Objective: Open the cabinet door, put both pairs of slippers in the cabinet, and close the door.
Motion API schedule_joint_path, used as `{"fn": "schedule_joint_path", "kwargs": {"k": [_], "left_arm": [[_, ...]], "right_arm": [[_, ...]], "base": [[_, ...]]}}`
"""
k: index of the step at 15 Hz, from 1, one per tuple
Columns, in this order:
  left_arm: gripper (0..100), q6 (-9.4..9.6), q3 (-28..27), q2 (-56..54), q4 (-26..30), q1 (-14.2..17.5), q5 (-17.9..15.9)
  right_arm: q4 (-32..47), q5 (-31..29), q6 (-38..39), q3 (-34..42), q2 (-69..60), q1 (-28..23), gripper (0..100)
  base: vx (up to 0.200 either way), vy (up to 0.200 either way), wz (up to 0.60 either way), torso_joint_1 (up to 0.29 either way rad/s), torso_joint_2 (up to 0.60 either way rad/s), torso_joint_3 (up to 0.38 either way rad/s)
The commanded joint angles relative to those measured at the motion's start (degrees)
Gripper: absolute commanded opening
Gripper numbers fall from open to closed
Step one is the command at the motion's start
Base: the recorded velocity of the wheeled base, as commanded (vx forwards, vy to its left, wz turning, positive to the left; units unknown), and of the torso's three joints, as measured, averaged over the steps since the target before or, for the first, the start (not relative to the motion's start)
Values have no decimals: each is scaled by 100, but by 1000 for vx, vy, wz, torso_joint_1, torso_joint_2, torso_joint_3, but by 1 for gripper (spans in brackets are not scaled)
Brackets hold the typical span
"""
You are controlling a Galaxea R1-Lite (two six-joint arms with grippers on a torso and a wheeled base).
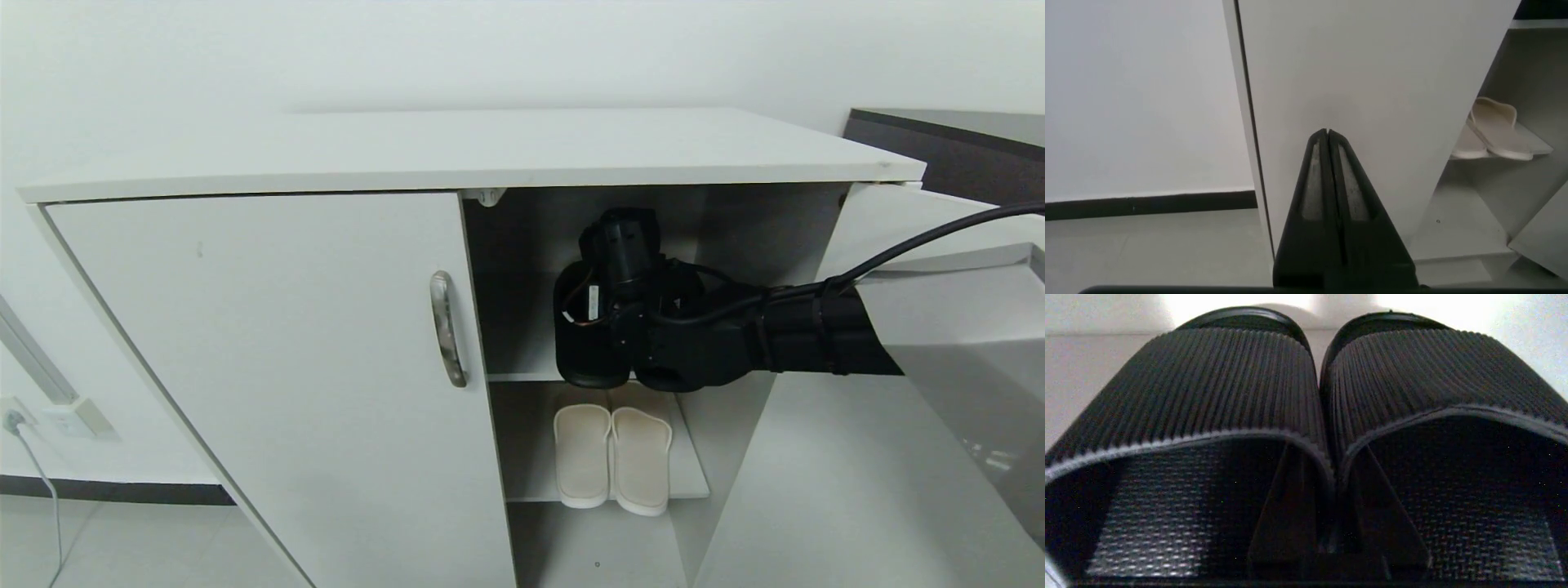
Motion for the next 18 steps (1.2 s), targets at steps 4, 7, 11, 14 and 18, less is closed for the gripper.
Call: {"fn": "schedule_joint_path", "kwargs": {"k": [4,7,11,14,18], "left_arm": [[0,2,1,5,-1,0,1],[0,2,1,5,-1,0,1],[0,2,1,5,-1,0,1],[0,2,1,5,-1,0,1],[0,2,1,5,-1,0,-8]], "right_arm": [[-8,6,21,19,36,-2,0],[-8,15,21,72,1,-2,100],[-51,-2,21,626,-412,200,100],[-60,-46,38,1259,-922,437,100],[-438,-64,38,2392,-1730,824,100]], "base": [[0,0,0,0,0,0],[0,0,0,0,0,0],[0,0,0,0,0,0],[0,0,0,0,0,0],[0,0,0,0,0,0]]}}
